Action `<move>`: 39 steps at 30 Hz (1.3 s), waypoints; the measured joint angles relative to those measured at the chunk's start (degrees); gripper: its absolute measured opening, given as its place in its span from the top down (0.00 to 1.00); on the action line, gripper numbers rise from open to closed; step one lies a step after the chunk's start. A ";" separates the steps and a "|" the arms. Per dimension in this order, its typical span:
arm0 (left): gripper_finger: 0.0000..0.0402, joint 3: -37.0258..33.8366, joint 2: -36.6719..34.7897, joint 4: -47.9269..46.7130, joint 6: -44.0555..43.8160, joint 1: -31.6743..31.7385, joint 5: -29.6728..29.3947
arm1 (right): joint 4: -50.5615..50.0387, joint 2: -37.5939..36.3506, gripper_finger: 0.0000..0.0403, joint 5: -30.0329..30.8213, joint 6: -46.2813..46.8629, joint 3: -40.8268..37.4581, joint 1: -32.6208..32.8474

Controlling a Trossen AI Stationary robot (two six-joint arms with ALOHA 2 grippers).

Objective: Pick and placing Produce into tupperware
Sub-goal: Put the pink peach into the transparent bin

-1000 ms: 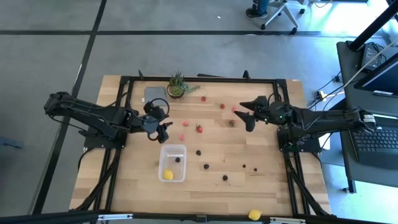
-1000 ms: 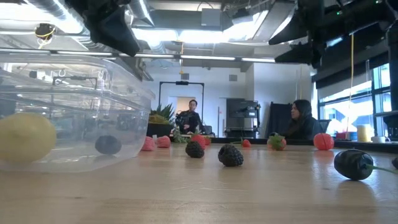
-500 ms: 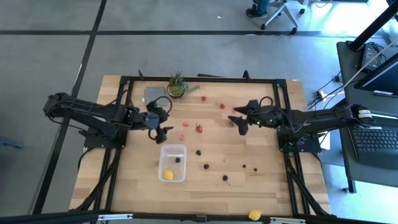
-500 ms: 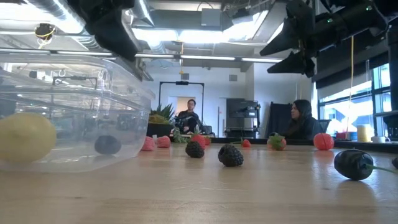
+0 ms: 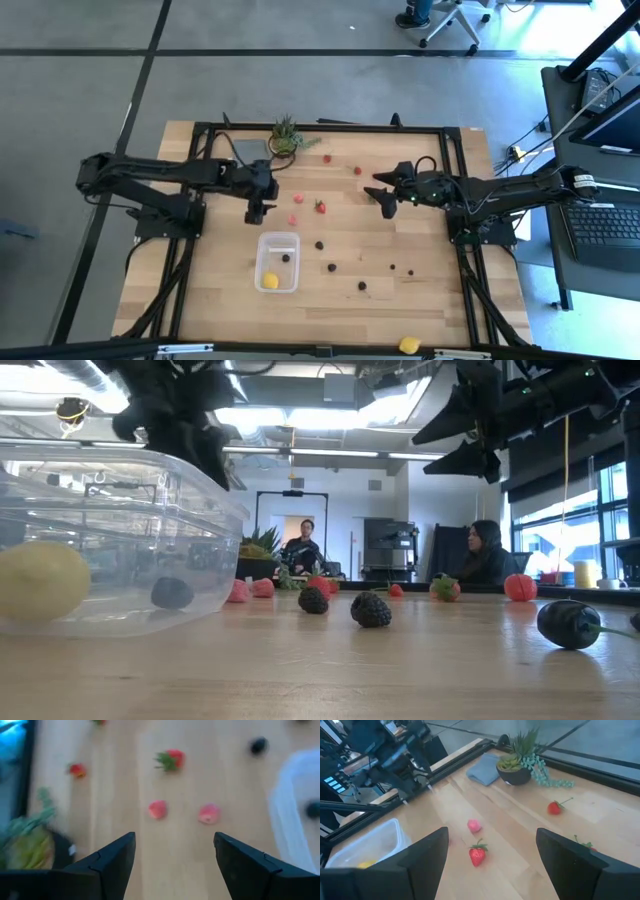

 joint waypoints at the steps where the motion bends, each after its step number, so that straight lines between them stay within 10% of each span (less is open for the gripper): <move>1: 0.36 0.00 0.39 0.01 3.52 0.59 1.28 | 0.16 0.00 0.25 0.00 0.01 0.00 0.00; 12: 0.41 0.00 4.95 1.47 35.73 1.56 4.24 | 0.36 0.00 0.25 0.00 0.17 0.00 0.00; 39: 0.45 0.00 22.33 9.82 42.95 -1.61 8.86 | 0.26 0.00 0.25 0.00 0.04 0.00 0.00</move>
